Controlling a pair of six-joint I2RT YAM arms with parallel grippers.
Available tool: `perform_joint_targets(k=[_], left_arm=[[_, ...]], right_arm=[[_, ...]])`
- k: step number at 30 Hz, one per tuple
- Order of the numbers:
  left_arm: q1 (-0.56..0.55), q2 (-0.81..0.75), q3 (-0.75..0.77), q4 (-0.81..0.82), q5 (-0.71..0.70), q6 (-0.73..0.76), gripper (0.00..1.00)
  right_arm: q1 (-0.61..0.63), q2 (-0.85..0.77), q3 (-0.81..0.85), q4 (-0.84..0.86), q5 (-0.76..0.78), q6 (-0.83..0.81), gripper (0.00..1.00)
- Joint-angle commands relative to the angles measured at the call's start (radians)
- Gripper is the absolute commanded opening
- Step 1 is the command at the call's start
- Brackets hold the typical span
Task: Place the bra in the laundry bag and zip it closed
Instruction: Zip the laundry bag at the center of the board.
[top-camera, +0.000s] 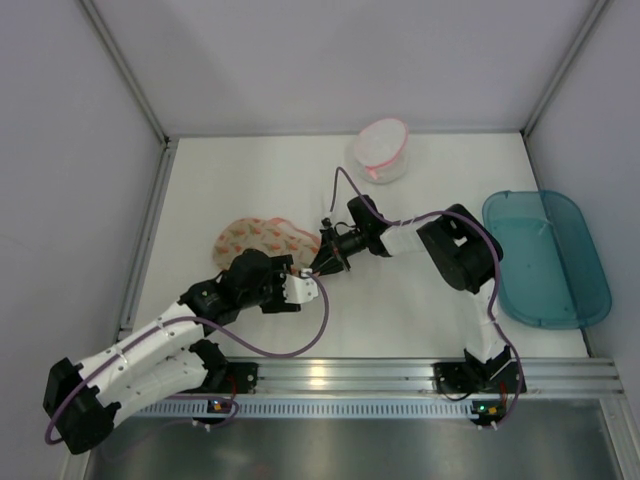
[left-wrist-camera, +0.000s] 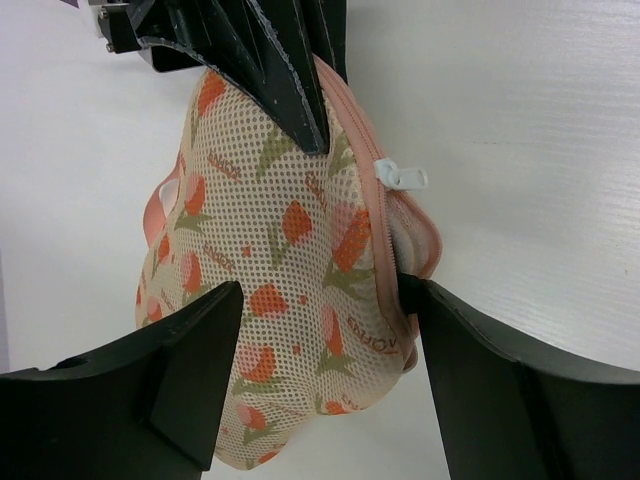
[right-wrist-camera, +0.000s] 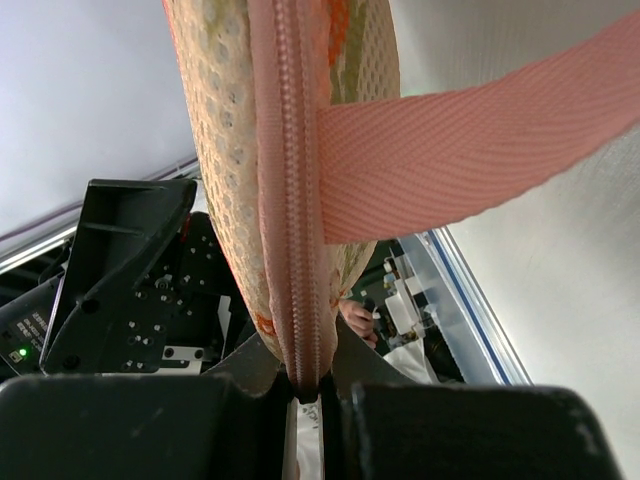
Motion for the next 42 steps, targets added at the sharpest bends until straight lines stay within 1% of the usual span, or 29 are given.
perform_joint_targets(k=[1, 14, 17, 19, 24, 29, 32, 38, 40, 41, 42], left_arm=[[-0.002, -0.025, 0.050, 0.090, -0.006, 0.005, 0.76], [-0.002, -0.028, 0.060, 0.099, -0.004, 0.020, 0.75], [-0.002, -0.041, 0.060, 0.097, 0.017, 0.023, 0.75], [-0.002, -0.054, 0.050, 0.097, 0.034, 0.034, 0.77], [-0.002, -0.084, 0.046, 0.024, 0.115, 0.056, 0.81], [-0.002, -0.086, 0.038, 0.013, 0.096, 0.051, 0.81], [-0.002, -0.098, 0.041, -0.007, 0.122, 0.057, 0.81], [-0.002, -0.149, 0.049, -0.104, 0.175, 0.071, 0.84], [-0.002, -0.163, 0.029, -0.111, 0.154, 0.079, 0.84], [-0.002, -0.157, 0.026, -0.108, 0.119, 0.074, 0.84], [-0.002, -0.149, 0.026, -0.110, 0.105, 0.063, 0.82]], right_arm=[[-0.002, -0.015, 0.021, 0.003, -0.014, -0.028, 0.00], [-0.001, -0.018, 0.021, -0.006, -0.014, -0.040, 0.00], [0.001, -0.015, 0.021, -0.009, -0.014, -0.041, 0.00], [0.002, -0.015, 0.021, -0.009, -0.014, -0.038, 0.00], [0.001, -0.012, 0.038, -0.007, -0.018, -0.032, 0.00], [-0.001, -0.015, 0.036, -0.006, -0.020, -0.031, 0.00], [-0.001, -0.012, 0.038, -0.003, -0.020, -0.028, 0.00], [-0.004, -0.012, 0.038, -0.001, -0.020, -0.026, 0.00], [-0.004, -0.012, 0.038, -0.001, -0.020, -0.028, 0.00], [-0.004, -0.012, 0.038, -0.001, -0.018, -0.026, 0.00], [-0.004, -0.011, 0.040, -0.001, -0.018, -0.026, 0.00]])
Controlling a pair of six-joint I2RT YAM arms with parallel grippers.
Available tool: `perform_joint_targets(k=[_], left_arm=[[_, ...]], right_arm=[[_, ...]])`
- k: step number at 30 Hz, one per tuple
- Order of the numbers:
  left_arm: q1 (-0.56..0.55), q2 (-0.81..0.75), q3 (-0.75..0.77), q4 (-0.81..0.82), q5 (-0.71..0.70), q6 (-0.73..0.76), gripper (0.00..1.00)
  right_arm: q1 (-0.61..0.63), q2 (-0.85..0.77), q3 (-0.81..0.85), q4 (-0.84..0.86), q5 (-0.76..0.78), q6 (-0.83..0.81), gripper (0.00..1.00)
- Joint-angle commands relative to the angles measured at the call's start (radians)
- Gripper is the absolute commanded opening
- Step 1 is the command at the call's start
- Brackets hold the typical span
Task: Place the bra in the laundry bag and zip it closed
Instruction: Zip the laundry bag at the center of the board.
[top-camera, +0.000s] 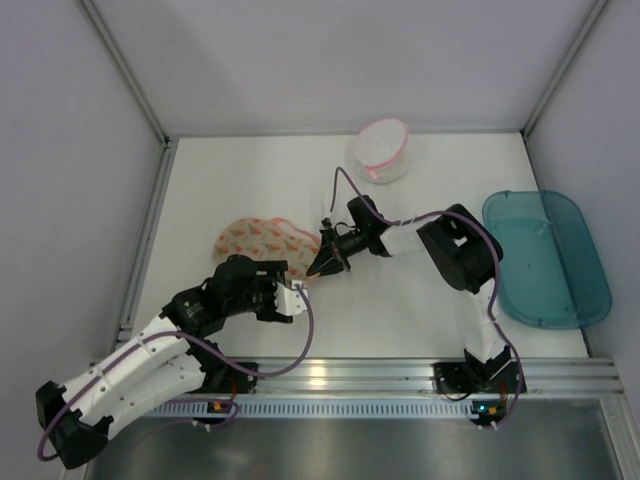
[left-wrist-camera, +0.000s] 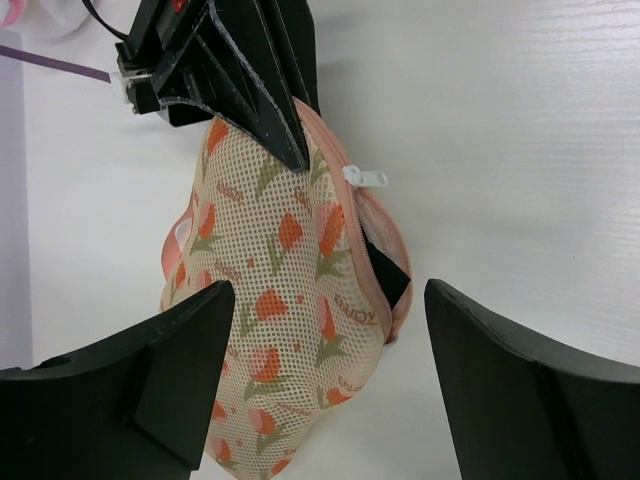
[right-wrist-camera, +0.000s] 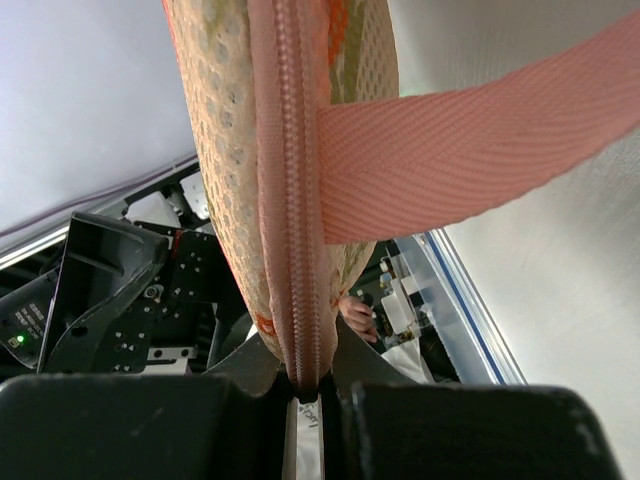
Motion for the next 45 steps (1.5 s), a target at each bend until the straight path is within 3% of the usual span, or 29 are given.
perform_joint_targets(k=[1, 13, 30, 37, 45], left_arm=[[-0.002, 0.005, 0.018, -0.010, -0.031, -0.005, 0.82], [-0.002, 0.080, 0.012, 0.136, -0.138, -0.030, 0.81], [-0.002, 0.134, -0.017, 0.217, -0.114, 0.001, 0.81], [-0.002, 0.211, -0.045, 0.349, -0.278, -0.018, 0.81], [-0.002, 0.234, -0.091, 0.467, -0.286, 0.010, 0.83]], right_arm=[[-0.002, -0.011, 0.040, 0.010, -0.018, -0.005, 0.00], [-0.002, -0.021, 0.026, 0.013, -0.012, -0.005, 0.00], [0.015, -0.023, 0.020, 0.068, -0.018, 0.048, 0.00], [0.018, -0.032, 0.003, 0.075, -0.020, 0.050, 0.00], [0.032, -0.024, 0.009, 0.076, -0.028, 0.051, 0.00]])
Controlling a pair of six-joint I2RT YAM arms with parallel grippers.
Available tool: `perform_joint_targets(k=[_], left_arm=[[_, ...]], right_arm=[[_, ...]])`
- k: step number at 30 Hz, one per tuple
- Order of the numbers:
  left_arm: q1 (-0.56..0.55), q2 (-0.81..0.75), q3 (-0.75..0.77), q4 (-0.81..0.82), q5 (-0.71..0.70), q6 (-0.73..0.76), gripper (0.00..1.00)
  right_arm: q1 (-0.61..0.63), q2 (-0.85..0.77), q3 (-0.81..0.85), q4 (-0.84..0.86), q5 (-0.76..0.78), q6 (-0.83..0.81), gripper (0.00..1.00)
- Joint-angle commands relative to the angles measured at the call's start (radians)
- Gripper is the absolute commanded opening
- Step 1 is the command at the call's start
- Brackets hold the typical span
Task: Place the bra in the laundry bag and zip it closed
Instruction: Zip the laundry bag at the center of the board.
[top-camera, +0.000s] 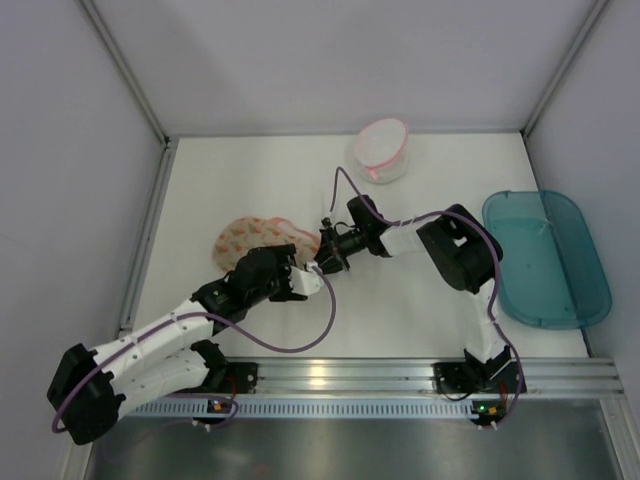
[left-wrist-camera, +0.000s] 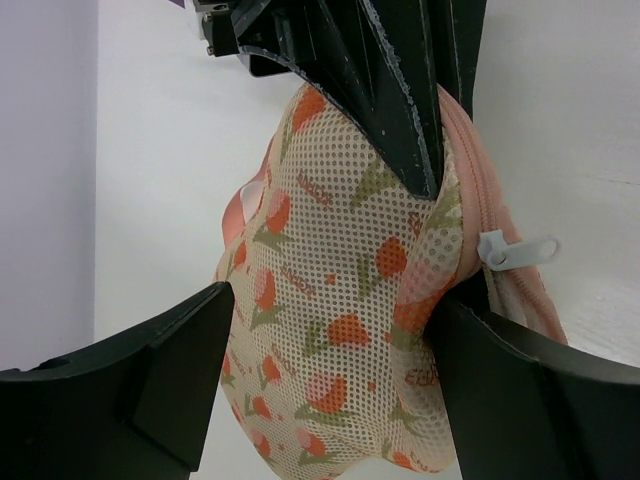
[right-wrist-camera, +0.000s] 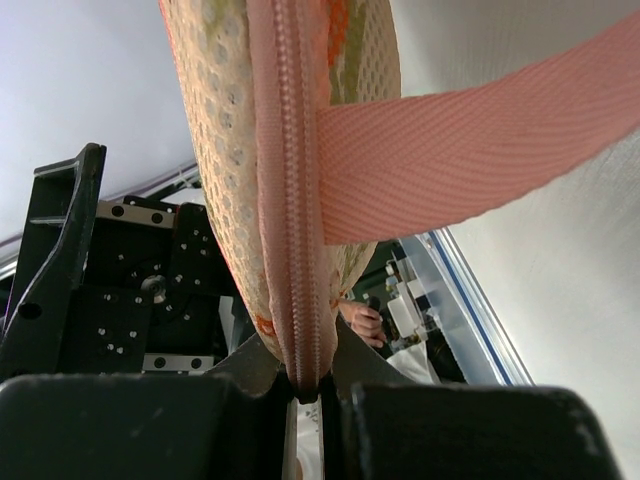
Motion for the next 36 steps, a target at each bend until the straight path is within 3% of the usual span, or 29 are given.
perform_joint_targets(k=[1, 9, 14, 20, 23, 24, 28, 36], left_arm=[[-0.004, 0.023, -0.021, 0.130, -0.026, 0.018, 0.83], [-0.033, 0.101, -0.053, 0.240, -0.019, 0.046, 0.85], [-0.103, 0.145, -0.108, 0.372, -0.093, 0.046, 0.85], [-0.139, 0.184, -0.128, 0.395, -0.153, 0.032, 0.86], [-0.139, 0.101, -0.103, 0.300, -0.093, 0.021, 0.87], [-0.139, 0.052, -0.088, 0.153, -0.055, 0.021, 0.86], [-0.145, -0.051, -0.018, -0.026, 0.034, 0.006, 0.87], [-0.145, -0.118, 0.013, -0.221, 0.126, -0.042, 0.86]], right_arm=[[0.030, -0.025, 0.012, 0.050, -0.036, 0.015, 0.00], [0.041, -0.018, 0.010, 0.088, -0.038, 0.051, 0.00], [0.050, -0.013, 0.009, 0.126, -0.042, 0.079, 0.00], [0.052, -0.015, 0.003, 0.125, -0.042, 0.078, 0.00], [0.046, -0.010, 0.009, 0.105, -0.041, 0.050, 0.00], [0.044, -0.007, 0.018, 0.076, -0.041, 0.036, 0.00], [0.034, 0.001, 0.038, 0.019, -0.035, -0.013, 0.00], [0.031, 0.005, 0.049, 0.019, -0.036, -0.011, 0.00]])
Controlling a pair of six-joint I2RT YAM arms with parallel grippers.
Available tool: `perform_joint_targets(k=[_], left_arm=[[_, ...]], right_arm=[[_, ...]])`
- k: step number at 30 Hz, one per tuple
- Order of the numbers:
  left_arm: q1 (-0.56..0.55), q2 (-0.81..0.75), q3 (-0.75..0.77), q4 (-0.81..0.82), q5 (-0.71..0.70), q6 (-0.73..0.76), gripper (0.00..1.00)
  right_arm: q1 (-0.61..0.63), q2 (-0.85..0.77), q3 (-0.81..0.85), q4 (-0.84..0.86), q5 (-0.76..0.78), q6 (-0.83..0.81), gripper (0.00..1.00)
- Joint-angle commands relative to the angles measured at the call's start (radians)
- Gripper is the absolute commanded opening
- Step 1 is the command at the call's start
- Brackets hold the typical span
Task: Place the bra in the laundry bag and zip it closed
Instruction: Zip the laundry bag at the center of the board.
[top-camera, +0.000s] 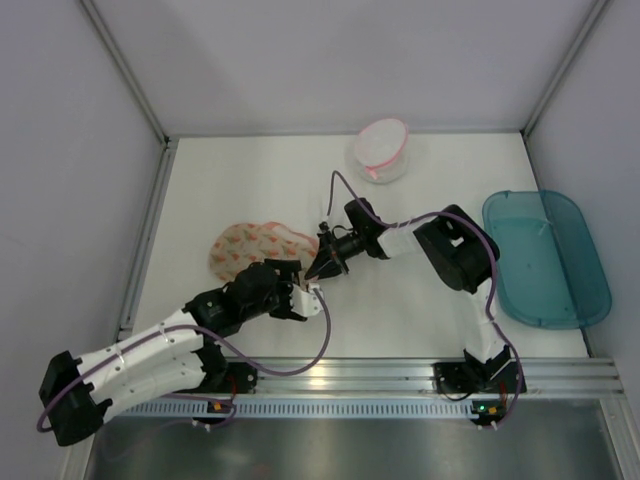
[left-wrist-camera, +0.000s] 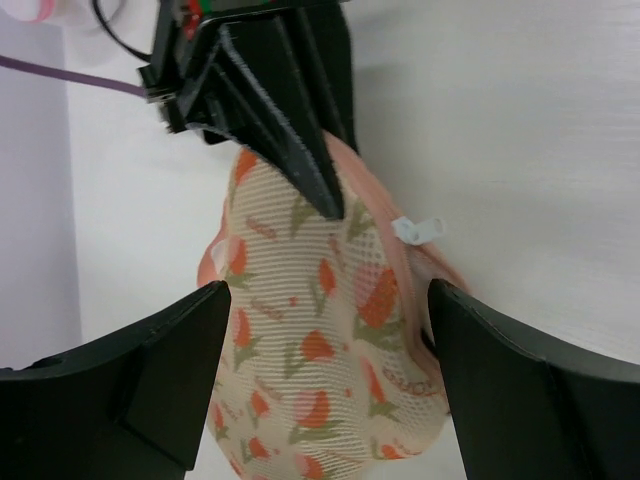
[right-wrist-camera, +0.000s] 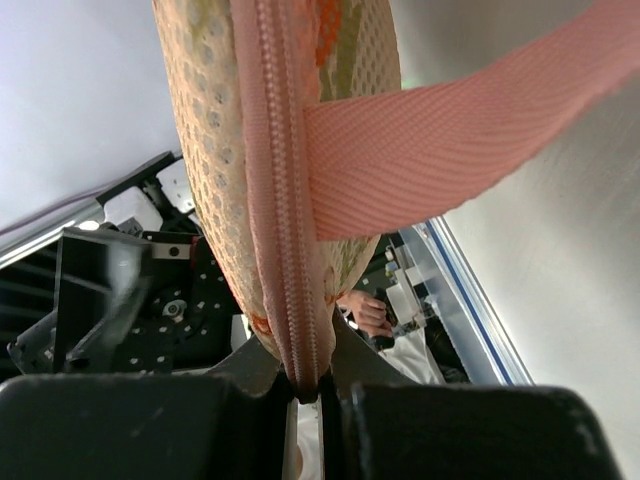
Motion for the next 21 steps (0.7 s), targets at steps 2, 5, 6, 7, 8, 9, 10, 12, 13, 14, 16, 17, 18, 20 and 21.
perform_joint_targets(k=[2, 5, 6, 7, 8, 9, 10, 12, 13, 14, 16, 17, 18, 20, 21], left_arm=[[-0.009, -0.025, 0.050, -0.186, 0.148, -0.063, 0.86], [-0.009, -0.058, 0.066, -0.226, 0.216, -0.080, 0.86], [-0.009, -0.076, 0.078, -0.254, 0.245, -0.080, 0.85], [-0.009, -0.082, 0.089, -0.268, 0.259, -0.072, 0.84], [-0.009, -0.090, 0.098, -0.284, 0.279, -0.066, 0.80], [-0.007, -0.108, 0.113, -0.324, 0.300, -0.052, 0.77], [-0.007, -0.116, 0.116, -0.337, 0.338, -0.008, 0.75], [-0.007, -0.125, 0.118, -0.341, 0.342, 0.037, 0.69], [-0.009, -0.119, 0.121, -0.341, 0.337, 0.104, 0.66], [-0.009, -0.099, 0.122, -0.343, 0.331, 0.142, 0.64], [-0.007, -0.079, 0.132, -0.384, 0.352, 0.311, 0.61], [-0.007, -0.064, 0.130, -0.393, 0.381, 0.369, 0.61], [-0.009, -0.062, 0.130, -0.395, 0.392, 0.450, 0.59], [-0.007, -0.044, 0.125, -0.394, 0.424, 0.535, 0.58], [-0.007, -0.036, 0.122, -0.394, 0.429, 0.611, 0.57]], right_arm=[[0.013, -0.013, 0.047, 0.028, -0.016, -0.007, 0.00], [0.009, -0.010, 0.045, 0.027, -0.016, -0.012, 0.00], [0.010, -0.010, 0.044, 0.027, -0.016, -0.015, 0.00], [0.009, -0.010, 0.044, 0.025, -0.015, -0.015, 0.00], [0.007, -0.011, 0.042, 0.024, -0.015, -0.015, 0.00], [0.009, -0.011, 0.044, 0.022, -0.012, -0.015, 0.00], [0.009, -0.013, 0.042, 0.022, -0.013, -0.015, 0.00], [0.007, -0.013, 0.041, 0.022, -0.012, -0.012, 0.00], [0.007, -0.013, 0.042, 0.022, -0.013, -0.010, 0.00], [0.009, -0.014, 0.041, 0.024, -0.012, -0.007, 0.00], [0.009, -0.014, 0.035, 0.025, -0.010, -0.004, 0.00], [0.009, -0.013, 0.033, 0.025, -0.012, -0.003, 0.00], [0.009, -0.013, 0.031, 0.025, -0.012, 0.000, 0.00], [0.009, -0.011, 0.028, 0.024, -0.013, 0.005, 0.00], [0.009, -0.013, 0.028, 0.022, -0.013, 0.007, 0.00]])
